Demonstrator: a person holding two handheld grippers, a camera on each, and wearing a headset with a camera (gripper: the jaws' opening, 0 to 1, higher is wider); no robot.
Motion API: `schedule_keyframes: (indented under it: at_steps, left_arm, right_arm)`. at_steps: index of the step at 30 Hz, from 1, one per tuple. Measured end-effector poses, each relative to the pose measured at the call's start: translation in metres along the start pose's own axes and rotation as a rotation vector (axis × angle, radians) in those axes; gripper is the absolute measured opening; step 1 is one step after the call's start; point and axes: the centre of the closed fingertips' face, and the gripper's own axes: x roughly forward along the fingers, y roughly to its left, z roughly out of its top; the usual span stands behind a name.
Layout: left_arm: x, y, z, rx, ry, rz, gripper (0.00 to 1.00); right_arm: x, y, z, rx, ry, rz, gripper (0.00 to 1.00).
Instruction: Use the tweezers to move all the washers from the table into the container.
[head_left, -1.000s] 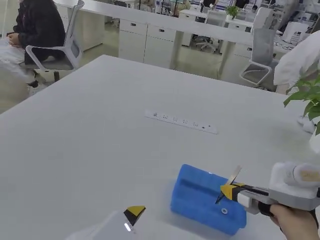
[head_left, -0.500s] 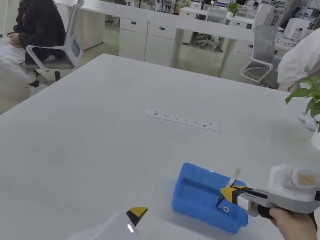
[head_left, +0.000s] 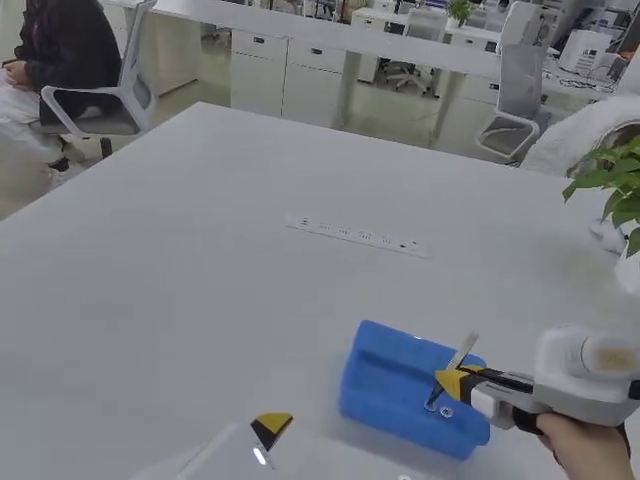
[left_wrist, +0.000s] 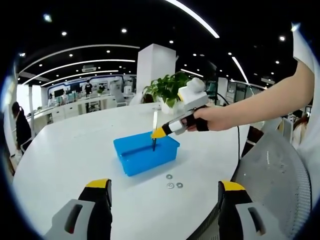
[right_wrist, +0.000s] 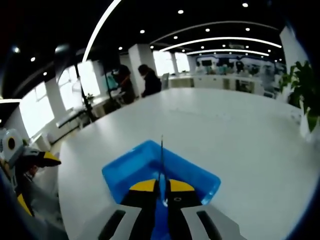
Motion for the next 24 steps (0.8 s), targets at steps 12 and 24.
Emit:
schedule_keyframes:
  at_steps: [12, 24]
  left_arm:
    - [0.000, 0.001, -0.002, -0.004, 0.007, -0.002, 0.89]
    - [0.001, 0.001, -0.005, -0.007, 0.017, -0.004, 0.88]
  right_arm:
    - [-0.020, 0.017, 0.017, -0.009, -0.070, 0.028, 0.04]
    - [-0.041, 0.050, 0.016, -0.019, -0.078, 0.069, 0.03]
